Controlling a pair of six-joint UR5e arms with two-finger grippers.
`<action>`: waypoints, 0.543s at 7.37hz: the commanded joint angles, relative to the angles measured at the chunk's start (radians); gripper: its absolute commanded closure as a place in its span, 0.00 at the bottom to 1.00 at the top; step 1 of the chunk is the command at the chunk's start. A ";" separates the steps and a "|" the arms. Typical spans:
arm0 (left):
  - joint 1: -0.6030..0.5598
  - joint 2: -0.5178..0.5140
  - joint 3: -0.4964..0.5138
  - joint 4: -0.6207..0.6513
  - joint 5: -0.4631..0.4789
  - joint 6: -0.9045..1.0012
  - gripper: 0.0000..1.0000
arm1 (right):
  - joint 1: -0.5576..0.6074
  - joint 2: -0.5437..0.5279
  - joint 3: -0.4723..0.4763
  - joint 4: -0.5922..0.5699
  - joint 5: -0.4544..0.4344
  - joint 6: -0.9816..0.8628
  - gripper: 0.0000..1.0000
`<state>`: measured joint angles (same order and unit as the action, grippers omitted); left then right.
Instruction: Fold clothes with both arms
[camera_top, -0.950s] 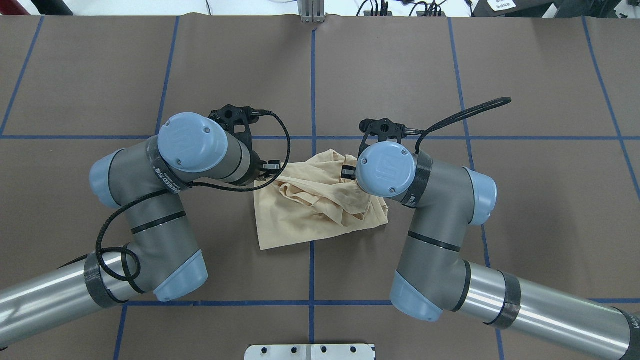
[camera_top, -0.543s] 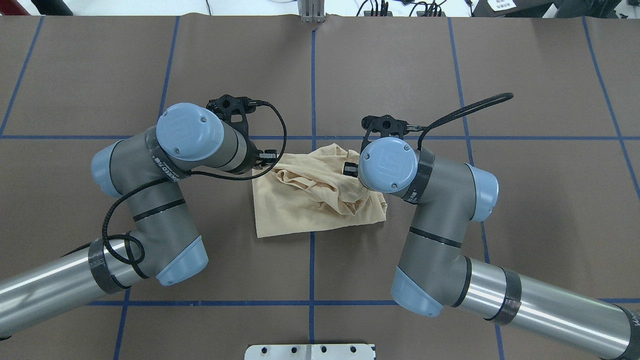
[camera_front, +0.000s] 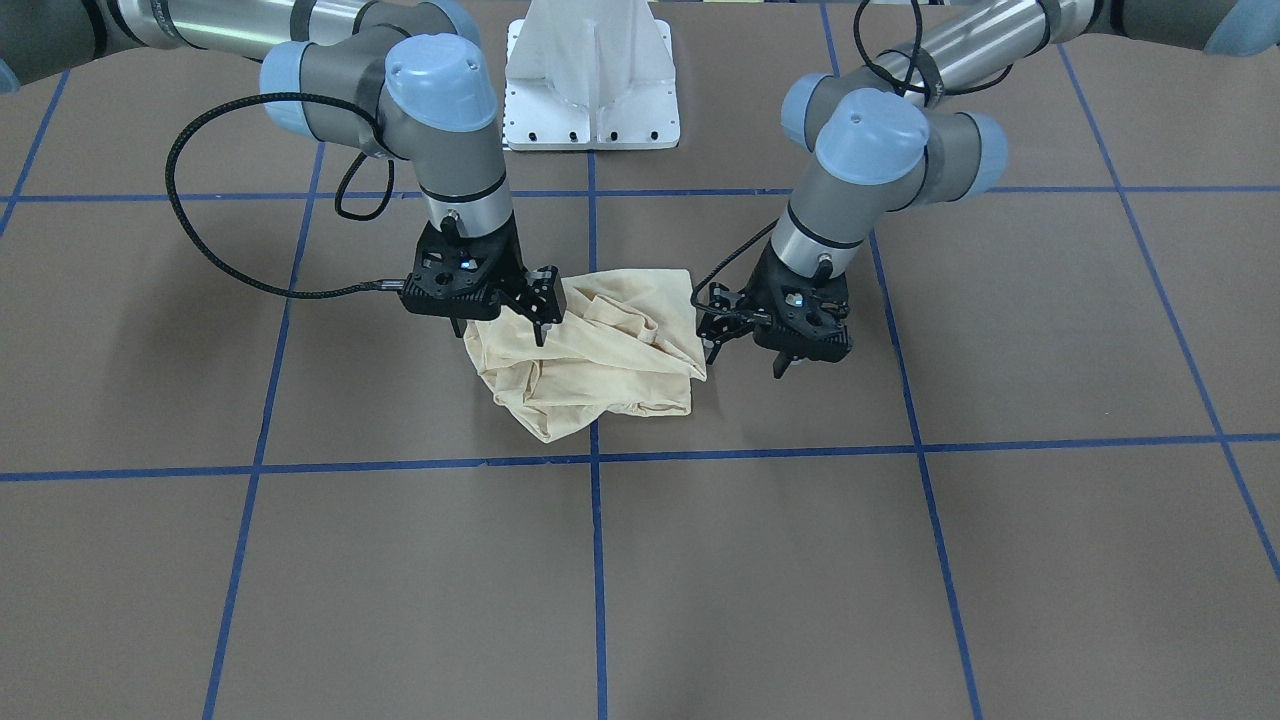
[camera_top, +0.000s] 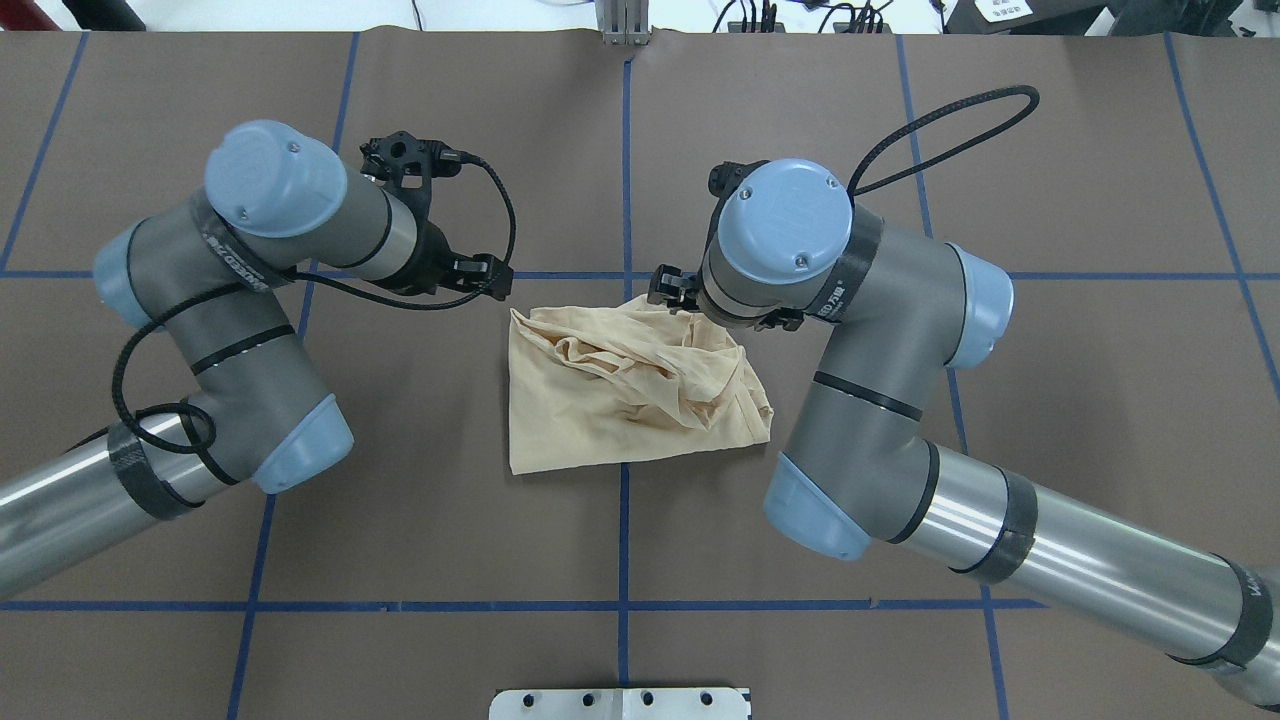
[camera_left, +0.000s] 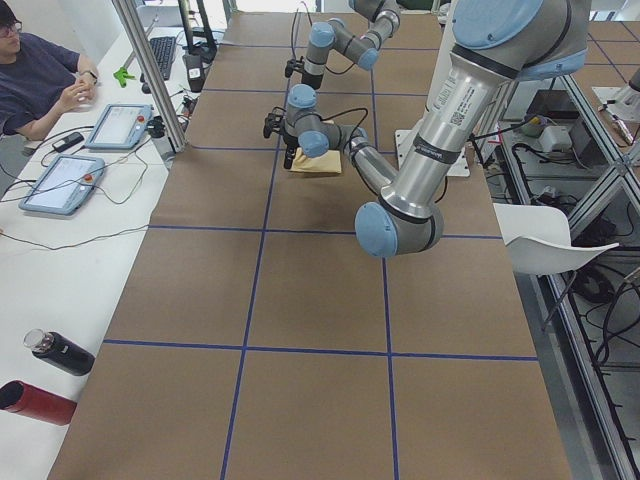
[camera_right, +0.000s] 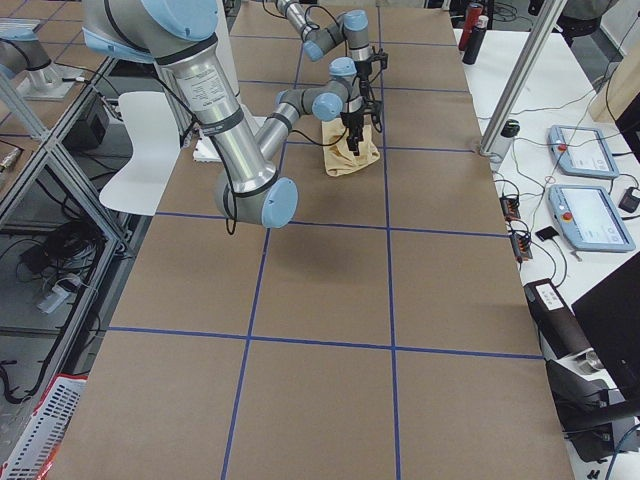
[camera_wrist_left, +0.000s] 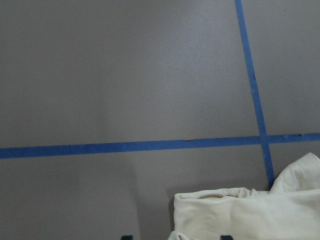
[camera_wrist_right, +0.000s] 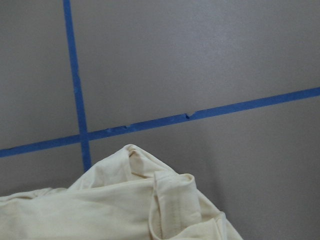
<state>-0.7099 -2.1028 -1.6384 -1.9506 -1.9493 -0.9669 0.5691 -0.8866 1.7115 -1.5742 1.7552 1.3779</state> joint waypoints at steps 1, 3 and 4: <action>-0.039 0.035 -0.006 -0.002 -0.020 0.117 0.00 | -0.044 0.049 0.063 -0.124 0.004 0.038 0.01; -0.039 0.035 -0.008 -0.002 -0.020 0.116 0.00 | -0.177 0.051 0.063 -0.168 -0.089 0.145 0.04; -0.039 0.036 -0.008 -0.002 -0.020 0.116 0.00 | -0.225 0.048 0.045 -0.174 -0.095 0.179 0.05</action>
<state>-0.7476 -2.0680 -1.6457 -1.9527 -1.9698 -0.8529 0.4116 -0.8381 1.7706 -1.7340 1.6884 1.5107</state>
